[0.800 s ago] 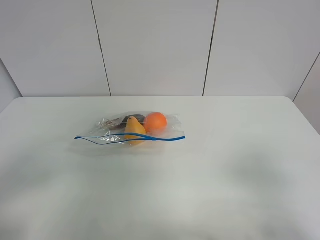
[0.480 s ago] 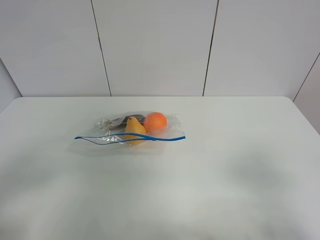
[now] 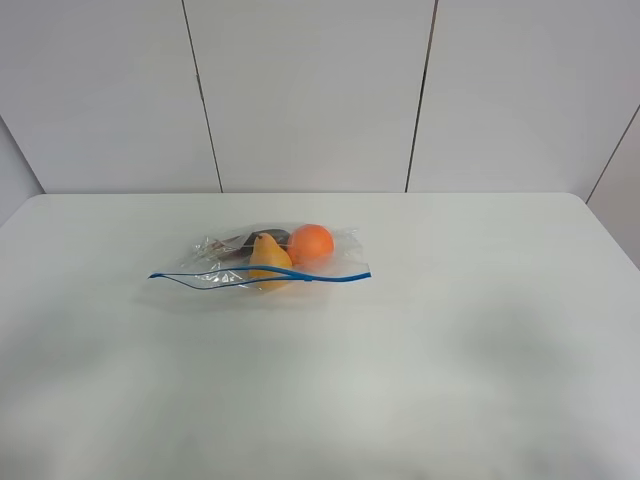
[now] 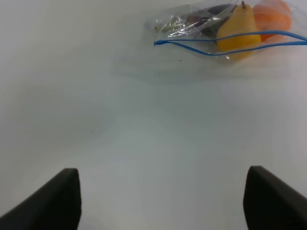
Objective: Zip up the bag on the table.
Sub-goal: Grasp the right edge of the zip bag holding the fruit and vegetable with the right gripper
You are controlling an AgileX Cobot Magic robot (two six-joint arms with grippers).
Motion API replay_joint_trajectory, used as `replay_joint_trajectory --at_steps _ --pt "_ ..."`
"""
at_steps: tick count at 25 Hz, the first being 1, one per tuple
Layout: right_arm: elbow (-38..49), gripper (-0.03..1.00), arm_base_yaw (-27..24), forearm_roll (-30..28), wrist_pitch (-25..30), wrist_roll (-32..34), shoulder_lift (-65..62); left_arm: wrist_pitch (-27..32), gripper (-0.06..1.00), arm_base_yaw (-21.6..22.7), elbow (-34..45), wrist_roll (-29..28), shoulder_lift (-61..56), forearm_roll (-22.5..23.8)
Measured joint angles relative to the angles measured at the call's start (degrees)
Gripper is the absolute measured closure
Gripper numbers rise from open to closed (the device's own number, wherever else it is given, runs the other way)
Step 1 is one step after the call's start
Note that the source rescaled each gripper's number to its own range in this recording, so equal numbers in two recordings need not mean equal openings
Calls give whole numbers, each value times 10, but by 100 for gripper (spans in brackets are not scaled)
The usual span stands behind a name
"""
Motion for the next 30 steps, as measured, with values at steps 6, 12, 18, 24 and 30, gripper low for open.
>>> replay_joint_trajectory --at_steps 6,12,18,24,30 --pt "0 2 0 0 0 0 0 -1 -6 0 0 0 0 0" --pt "0 2 0 5 0 0 0 -1 -6 0 0 0 0 0" --pt "-1 2 0 7 -4 0 0 -1 -6 0 0 0 0 0" --pt "-6 2 0 52 -26 0 48 -1 -6 0 0 0 0 0" --pt "-44 2 0 71 -113 0 194 -1 -6 0 0 0 0 0"
